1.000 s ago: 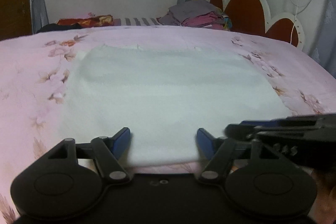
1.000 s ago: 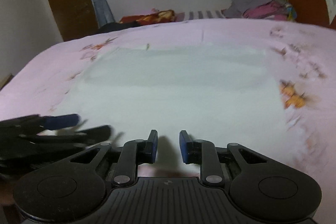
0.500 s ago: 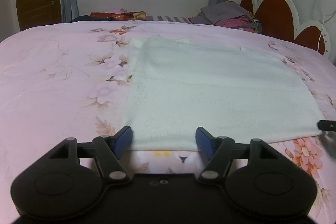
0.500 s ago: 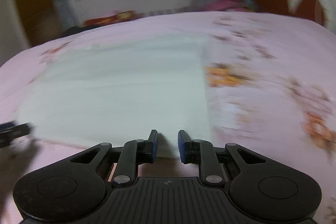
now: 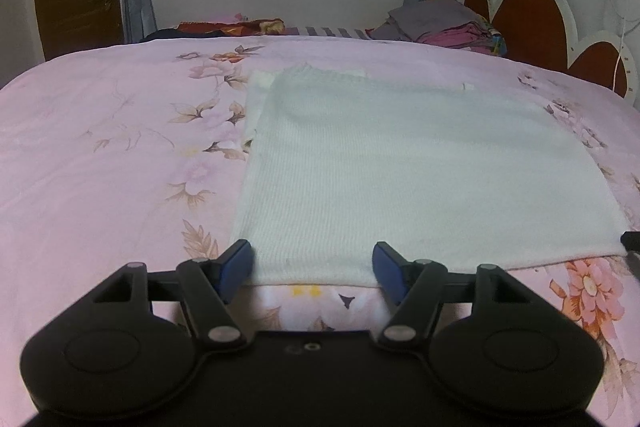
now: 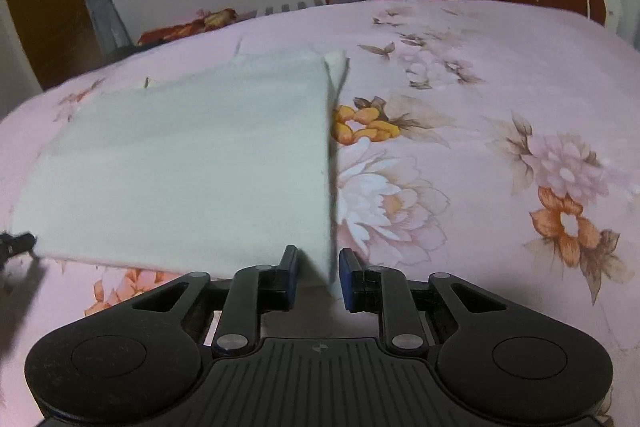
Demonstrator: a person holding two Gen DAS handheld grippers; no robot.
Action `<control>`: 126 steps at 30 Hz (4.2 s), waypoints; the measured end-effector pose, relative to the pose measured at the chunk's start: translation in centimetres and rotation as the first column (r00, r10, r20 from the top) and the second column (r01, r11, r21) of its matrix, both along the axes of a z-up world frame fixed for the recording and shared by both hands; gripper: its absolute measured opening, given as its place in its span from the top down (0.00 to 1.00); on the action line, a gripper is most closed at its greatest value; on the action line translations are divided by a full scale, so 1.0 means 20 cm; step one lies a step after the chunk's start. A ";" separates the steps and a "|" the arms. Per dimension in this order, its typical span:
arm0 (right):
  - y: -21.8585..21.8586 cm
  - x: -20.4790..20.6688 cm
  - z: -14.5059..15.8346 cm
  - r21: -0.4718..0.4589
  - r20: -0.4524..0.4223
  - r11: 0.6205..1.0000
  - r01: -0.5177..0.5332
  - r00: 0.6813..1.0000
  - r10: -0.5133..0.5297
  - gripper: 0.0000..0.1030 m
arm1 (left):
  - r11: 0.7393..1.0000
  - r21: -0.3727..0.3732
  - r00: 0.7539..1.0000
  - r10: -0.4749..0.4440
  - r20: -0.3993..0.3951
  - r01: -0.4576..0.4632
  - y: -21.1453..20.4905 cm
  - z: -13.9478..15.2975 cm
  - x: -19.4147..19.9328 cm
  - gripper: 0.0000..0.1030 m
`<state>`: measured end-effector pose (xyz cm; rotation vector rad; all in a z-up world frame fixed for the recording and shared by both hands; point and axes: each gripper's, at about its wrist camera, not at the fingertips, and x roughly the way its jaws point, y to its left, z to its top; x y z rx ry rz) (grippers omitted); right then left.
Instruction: Fold small clothes
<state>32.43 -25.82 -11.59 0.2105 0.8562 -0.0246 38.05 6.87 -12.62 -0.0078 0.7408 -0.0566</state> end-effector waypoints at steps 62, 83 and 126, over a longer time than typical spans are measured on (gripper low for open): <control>0.57 0.59 0.09 0.150 0.093 0.978 -0.143 0.987 0.130 1.00 | 0.582 -0.743 0.916 0.386 -0.108 -0.332 0.27 -0.20 0.17 0.87; 0.62 0.74 -0.05 0.075 0.027 0.983 -0.167 0.986 0.165 1.00 | 0.572 -0.735 0.899 0.422 -0.116 -0.364 0.29 -0.18 0.18 0.92; -0.37 0.64 0.00 0.465 0.042 0.874 -0.141 0.990 0.137 0.63 | 0.957 -0.289 0.986 -0.066 -0.156 0.019 -0.59 0.12 0.54 0.67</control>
